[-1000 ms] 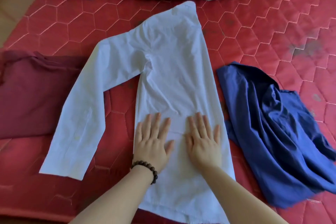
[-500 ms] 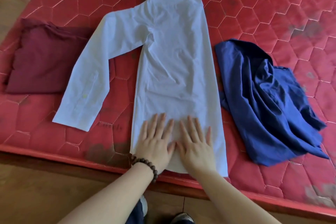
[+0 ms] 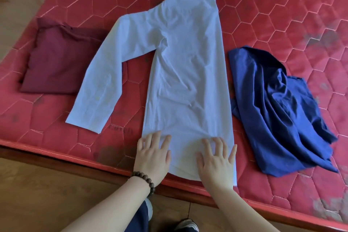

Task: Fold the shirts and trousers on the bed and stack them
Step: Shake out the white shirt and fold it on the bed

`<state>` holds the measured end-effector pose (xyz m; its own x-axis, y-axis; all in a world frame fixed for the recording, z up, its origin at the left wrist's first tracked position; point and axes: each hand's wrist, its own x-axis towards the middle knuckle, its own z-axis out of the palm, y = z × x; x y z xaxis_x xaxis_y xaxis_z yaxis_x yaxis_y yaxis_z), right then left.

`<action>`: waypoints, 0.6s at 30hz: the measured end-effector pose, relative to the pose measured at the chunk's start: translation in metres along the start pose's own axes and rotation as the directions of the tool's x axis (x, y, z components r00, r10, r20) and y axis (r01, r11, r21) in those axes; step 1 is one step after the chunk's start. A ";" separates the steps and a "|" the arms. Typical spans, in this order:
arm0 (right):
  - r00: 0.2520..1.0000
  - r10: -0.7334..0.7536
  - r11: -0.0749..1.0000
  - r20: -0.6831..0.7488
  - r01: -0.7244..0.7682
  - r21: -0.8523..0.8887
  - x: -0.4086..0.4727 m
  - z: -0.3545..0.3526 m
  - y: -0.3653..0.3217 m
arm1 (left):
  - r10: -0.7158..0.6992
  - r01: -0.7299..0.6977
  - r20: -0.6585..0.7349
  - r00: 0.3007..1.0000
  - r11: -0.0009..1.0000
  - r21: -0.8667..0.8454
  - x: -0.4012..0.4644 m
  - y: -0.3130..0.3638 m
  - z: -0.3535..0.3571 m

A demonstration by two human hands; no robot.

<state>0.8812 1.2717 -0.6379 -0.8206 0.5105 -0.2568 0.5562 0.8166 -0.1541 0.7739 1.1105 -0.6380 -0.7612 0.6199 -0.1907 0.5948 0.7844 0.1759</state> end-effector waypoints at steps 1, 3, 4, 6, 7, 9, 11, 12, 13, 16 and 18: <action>1.000 -0.013 1.000 -0.025 0.013 0.002 0.008 -0.003 -0.005 | -0.004 0.004 -0.044 0.999 1.000 -0.004 0.007 -0.007 -0.004; 0.997 -0.059 0.998 -0.050 0.060 0.030 0.027 -0.007 -0.018 | -0.045 0.044 -0.109 0.993 0.999 -0.006 0.022 -0.027 -0.011; 0.995 -0.089 0.995 -0.046 0.092 0.050 0.039 -0.009 -0.026 | -0.077 0.077 -0.127 0.989 0.997 0.001 0.030 -0.040 -0.015; 0.987 -0.161 0.985 -0.013 0.162 0.061 0.065 -0.011 -0.047 | -0.154 0.158 -0.131 0.979 0.987 0.026 0.047 -0.069 -0.024; 0.981 -0.195 0.979 0.006 0.194 0.059 0.080 -0.010 -0.059 | -0.196 0.202 -0.136 0.971 0.979 0.029 0.056 -0.084 -0.028; 0.970 -0.239 0.970 0.038 0.237 0.053 0.110 -0.009 -0.087 | -0.310 0.313 -0.162 0.937 0.950 -0.012 0.072 -0.118 -0.036; 0.962 -0.268 0.963 0.061 0.265 0.041 0.136 -0.009 -0.118 | -0.461 0.454 -0.151 0.874 0.887 -0.080 0.085 -0.149 -0.045; 0.956 -0.287 0.958 0.066 0.285 0.037 0.147 -0.009 -0.135 | -0.534 0.522 -0.128 0.836 0.845 -0.121 0.089 -0.161 -0.050; 0.948 -0.311 0.950 0.065 0.309 0.042 0.157 -0.010 -0.153 | -0.594 0.574 -0.102 0.798 0.801 -0.169 0.092 -0.171 -0.054; 0.917 -0.396 0.915 0.050 0.390 0.101 0.179 -0.013 -0.203 | -0.671 0.633 -0.075 0.737 0.725 -0.271 0.098 -0.192 -0.062; 0.890 -0.452 0.890 0.058 0.445 0.098 0.191 -0.015 -0.230 | -0.695 0.653 -0.046 0.717 0.694 -0.304 0.102 -0.205 -0.064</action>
<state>0.5945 1.1851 -0.6374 -0.9742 0.0699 -0.2146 0.1426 0.9276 -0.3454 0.5580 1.0116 -0.6315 -0.9714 -0.1020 -0.2143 -0.1632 0.9426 0.2915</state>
